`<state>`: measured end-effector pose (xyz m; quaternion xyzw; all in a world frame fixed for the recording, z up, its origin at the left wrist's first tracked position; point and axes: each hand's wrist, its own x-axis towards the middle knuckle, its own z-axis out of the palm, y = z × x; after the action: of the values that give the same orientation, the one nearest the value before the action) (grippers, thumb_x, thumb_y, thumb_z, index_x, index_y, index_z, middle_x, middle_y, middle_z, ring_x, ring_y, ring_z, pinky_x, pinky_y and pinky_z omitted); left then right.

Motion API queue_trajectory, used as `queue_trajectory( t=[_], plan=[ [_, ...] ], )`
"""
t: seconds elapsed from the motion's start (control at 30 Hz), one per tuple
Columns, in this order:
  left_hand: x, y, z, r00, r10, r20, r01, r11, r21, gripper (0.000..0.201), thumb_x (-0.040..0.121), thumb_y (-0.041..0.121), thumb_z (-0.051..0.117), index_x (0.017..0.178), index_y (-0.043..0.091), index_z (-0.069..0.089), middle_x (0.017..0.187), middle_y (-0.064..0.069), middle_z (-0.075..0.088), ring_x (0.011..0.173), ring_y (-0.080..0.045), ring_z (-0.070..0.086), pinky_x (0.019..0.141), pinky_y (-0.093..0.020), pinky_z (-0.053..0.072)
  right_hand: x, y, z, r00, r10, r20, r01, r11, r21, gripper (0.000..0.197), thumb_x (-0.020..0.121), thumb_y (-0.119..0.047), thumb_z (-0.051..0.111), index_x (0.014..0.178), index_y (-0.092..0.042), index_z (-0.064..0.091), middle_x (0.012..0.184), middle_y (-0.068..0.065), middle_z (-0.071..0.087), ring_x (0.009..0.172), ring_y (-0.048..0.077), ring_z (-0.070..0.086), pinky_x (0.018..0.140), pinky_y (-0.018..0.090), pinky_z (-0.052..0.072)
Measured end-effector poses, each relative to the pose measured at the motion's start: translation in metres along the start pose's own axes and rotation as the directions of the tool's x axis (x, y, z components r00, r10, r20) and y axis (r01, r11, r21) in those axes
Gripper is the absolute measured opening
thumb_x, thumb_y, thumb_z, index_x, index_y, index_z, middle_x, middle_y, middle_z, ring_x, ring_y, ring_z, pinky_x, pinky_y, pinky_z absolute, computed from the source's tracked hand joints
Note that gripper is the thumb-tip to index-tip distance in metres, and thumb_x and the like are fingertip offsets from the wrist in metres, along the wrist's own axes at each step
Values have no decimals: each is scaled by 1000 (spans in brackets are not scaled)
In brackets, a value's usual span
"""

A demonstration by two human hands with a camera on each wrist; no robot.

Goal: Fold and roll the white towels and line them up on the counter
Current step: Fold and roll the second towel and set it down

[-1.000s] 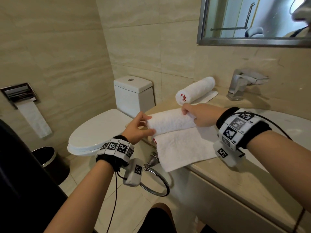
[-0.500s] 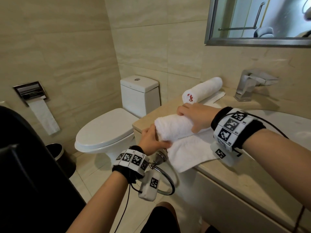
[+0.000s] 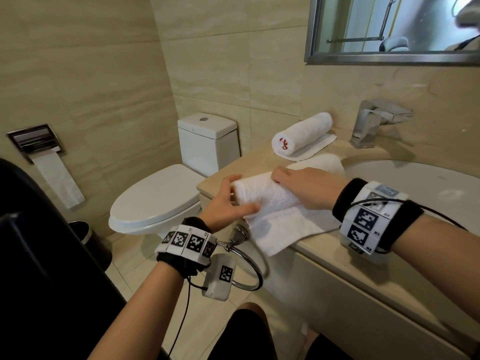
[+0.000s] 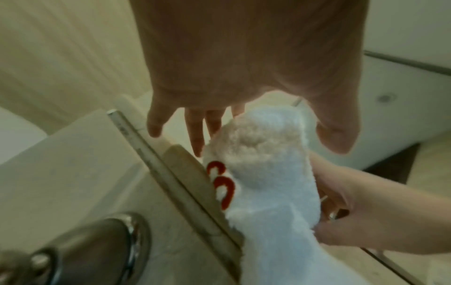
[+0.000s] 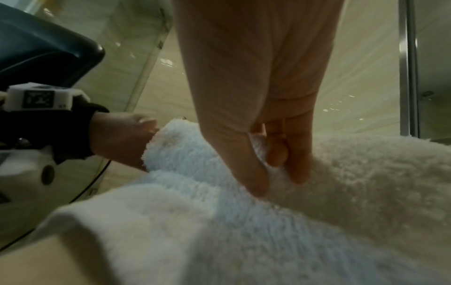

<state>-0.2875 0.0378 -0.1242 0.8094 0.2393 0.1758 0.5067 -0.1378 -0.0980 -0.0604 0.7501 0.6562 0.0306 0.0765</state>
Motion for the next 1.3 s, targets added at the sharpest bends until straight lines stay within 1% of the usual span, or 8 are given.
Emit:
queue_trajectory(
  t=[0.07,0.27,0.37,0.43,0.7,0.87,1.03,1.3],
  plan=[
    [-2,9,3,996,56,-74,-51,996,71,54,79,19,72,121,17,39,96,11,52,83,-2,54,69,-16,51,-5,0,1,1000,13,5,-13,999,33,49,86,0,52,128,-13,30,73,-12,28,71,21,48,65,27,36],
    [-5,17,10,963,264,-57,-230,912,340,45,69,18,79,93,21,41,100,-2,47,86,-15,44,68,-24,37,-10,25,-14,998,59,11,-59,952,300,49,82,3,47,124,-22,41,94,-3,57,72,10,47,60,21,36],
    [-11,14,16,935,355,-26,-307,841,445,47,67,18,80,99,17,46,102,1,39,92,-14,39,75,-21,34,-11,37,-21,994,100,36,-106,946,306,69,77,-3,57,138,-26,33,134,-1,46,114,19,47,93,32,43],
    [-13,11,18,910,414,1,-361,794,489,49,67,16,81,106,6,52,103,0,36,96,-16,37,82,-24,34,-9,43,-17,983,121,140,-155,953,262,76,75,-9,65,141,-26,32,137,1,41,128,23,39,106,38,36],
    [24,20,3,934,357,2,-285,741,608,54,73,16,76,118,4,49,125,-11,44,109,-22,44,89,-19,30,11,51,-3,975,175,137,-216,887,408,67,76,-11,66,136,-25,40,130,-1,54,121,22,49,104,43,38],
    [54,16,-2,958,283,-35,-212,790,576,57,72,11,76,120,7,45,127,-9,42,110,-20,44,86,-15,27,24,52,7,961,271,59,-277,940,199,75,81,-26,64,144,-22,25,135,6,46,120,27,46,96,39,38],
    [53,1,-8,964,266,25,-246,849,467,64,71,23,74,123,10,40,124,-5,43,112,-19,44,95,-24,34,20,52,12,950,277,144,-291,953,89,87,84,-22,61,149,-18,3,147,11,27,133,30,30,109,43,24],
    [28,-9,-17,960,280,27,-278,928,249,50,83,45,35,123,20,53,141,6,37,126,-8,34,104,-23,25,-2,56,3,937,159,312,-253,924,289,87,86,3,36,149,-30,-14,159,-3,-10,147,19,-9,117,42,-6]
  ],
)
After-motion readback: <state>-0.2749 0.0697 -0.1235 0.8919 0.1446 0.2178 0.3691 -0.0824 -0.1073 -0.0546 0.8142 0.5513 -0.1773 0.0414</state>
